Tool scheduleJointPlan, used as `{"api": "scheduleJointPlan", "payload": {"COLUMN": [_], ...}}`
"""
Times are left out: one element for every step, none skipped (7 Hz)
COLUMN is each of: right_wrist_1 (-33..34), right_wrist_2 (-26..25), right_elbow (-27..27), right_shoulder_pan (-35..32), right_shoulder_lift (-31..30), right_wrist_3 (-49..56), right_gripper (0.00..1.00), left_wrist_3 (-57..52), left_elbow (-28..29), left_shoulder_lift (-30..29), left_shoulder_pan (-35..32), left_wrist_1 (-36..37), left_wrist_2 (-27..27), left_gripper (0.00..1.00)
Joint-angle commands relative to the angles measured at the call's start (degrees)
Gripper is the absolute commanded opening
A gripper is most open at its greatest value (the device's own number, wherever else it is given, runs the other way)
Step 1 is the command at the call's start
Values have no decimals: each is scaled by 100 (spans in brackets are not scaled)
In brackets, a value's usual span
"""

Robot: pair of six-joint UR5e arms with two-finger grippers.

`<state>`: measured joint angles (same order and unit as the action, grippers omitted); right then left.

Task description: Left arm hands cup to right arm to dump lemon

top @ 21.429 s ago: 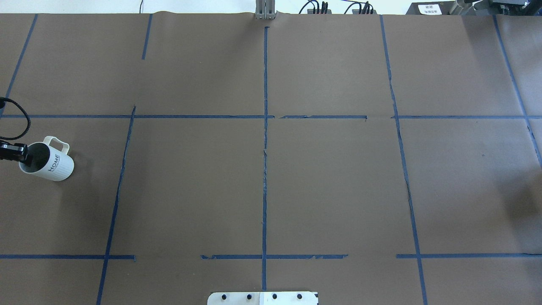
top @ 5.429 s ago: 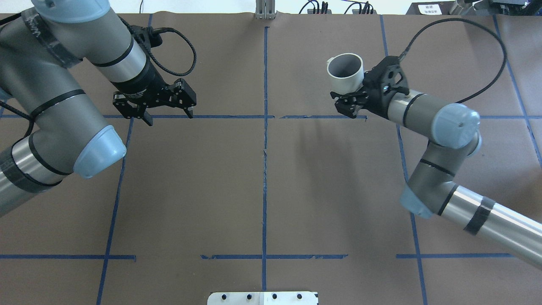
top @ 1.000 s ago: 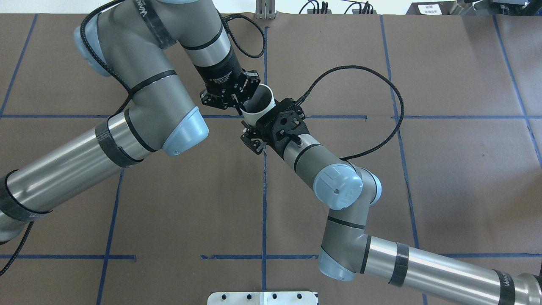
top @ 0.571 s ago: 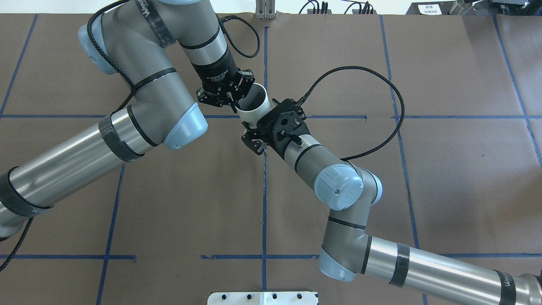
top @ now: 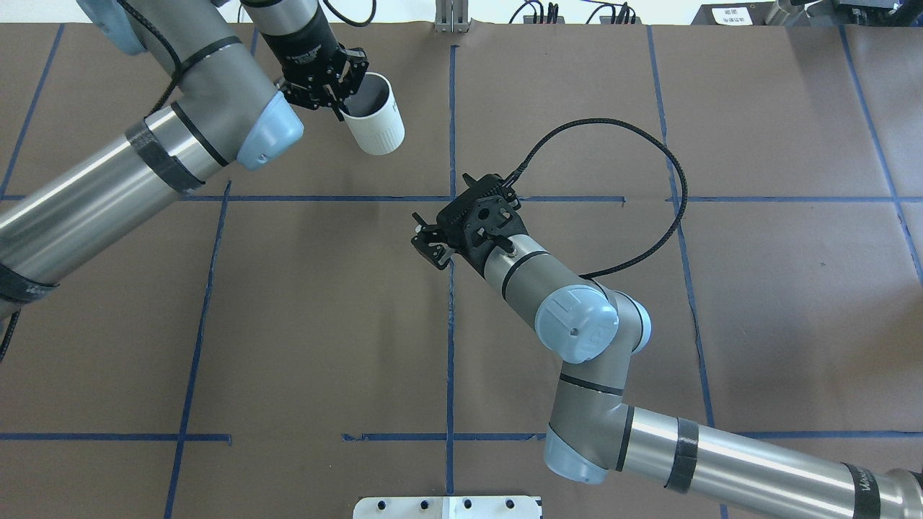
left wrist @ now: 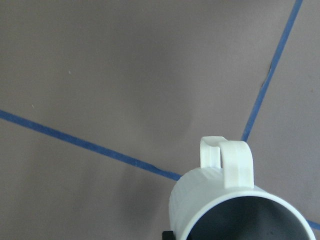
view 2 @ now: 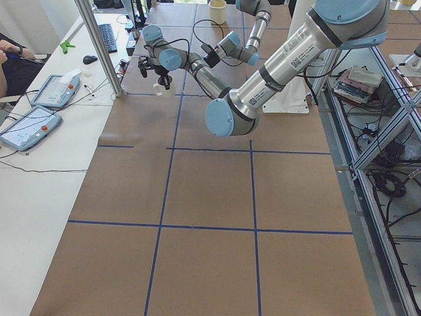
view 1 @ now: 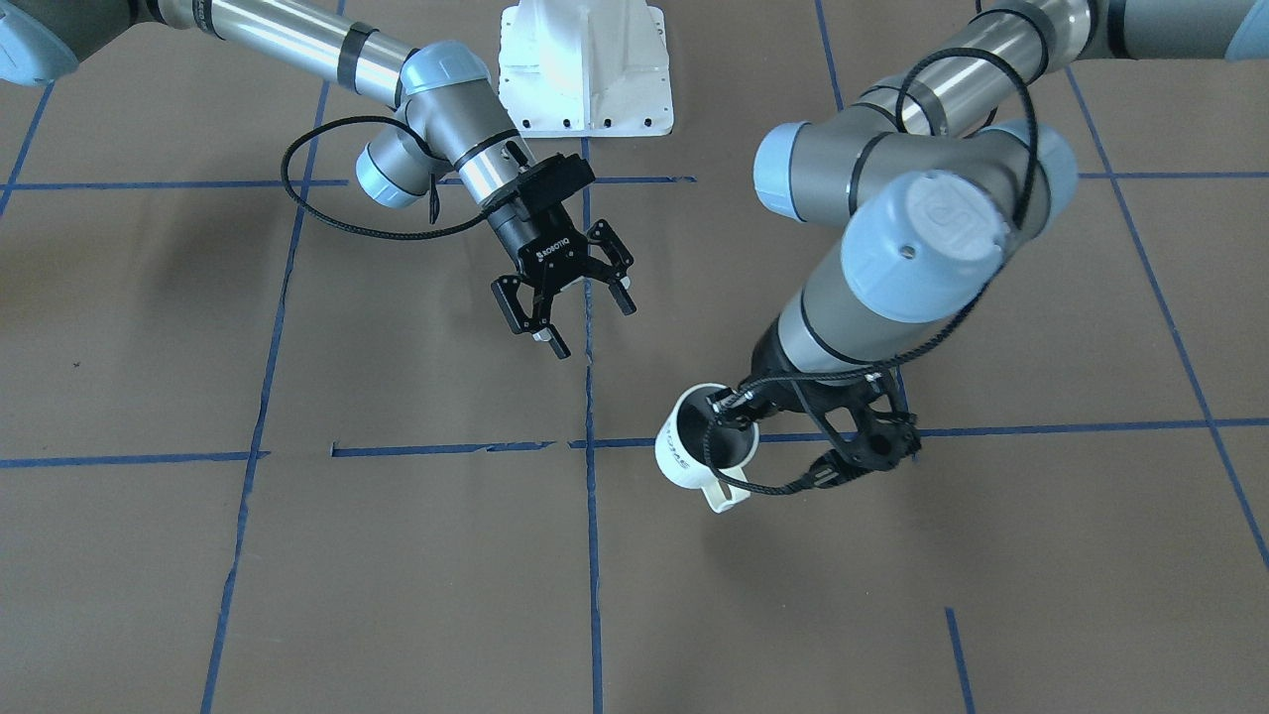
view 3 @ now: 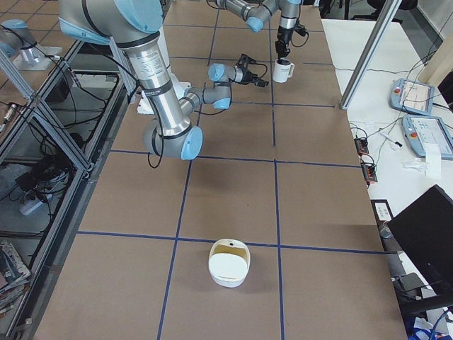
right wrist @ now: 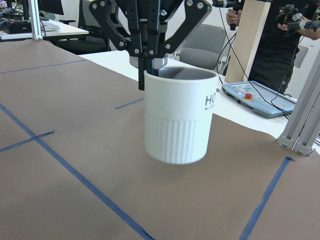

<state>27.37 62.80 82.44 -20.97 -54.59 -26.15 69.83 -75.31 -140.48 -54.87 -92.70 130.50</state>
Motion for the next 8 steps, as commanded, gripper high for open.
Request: {"api": "scheduleJointPlan", "payload": {"right_wrist_1": [-126, -179, 3, 684, 1360, 2028, 3062, 4177], "right_wrist_2": [4, 4, 21, 100, 649, 1507, 2638, 3598], "right_elbow": [44, 79, 71, 88, 149, 263, 577, 972], "right_shoulder_pan": [-12, -65, -135, -335, -625, -1097, -1702, -2326], "right_shoulder_lift": [-8, -16, -138, -192, -192, -245, -271, -289], "right_wrist_3": [-5, -39, -118, -885, -1058, -1146, -1147, -1051], "right_gripper": [100, 100, 100, 100, 100, 100, 100, 100], "left_wrist_3": [-1115, -1817, -2520, -3067, -3403, -3658, -3678, -3679], "left_elbow": [-44, -463, -1111, -1657, -2158, -2764, -3527, -4022], "left_shoulder_lift": [614, 1210, 1947, 2520, 3187, 3864, 4645, 5183], "left_shoulder_pan": [-531, -864, -1155, -1384, -1456, -1465, -1456, -1456], "left_wrist_1": [23, 23, 23, 84, 85, 68, 24, 23], "left_wrist_2": [115, 455, 511, 494, 459, 450, 424, 424], "left_gripper": [0, 0, 0, 0, 0, 0, 0, 0]}}
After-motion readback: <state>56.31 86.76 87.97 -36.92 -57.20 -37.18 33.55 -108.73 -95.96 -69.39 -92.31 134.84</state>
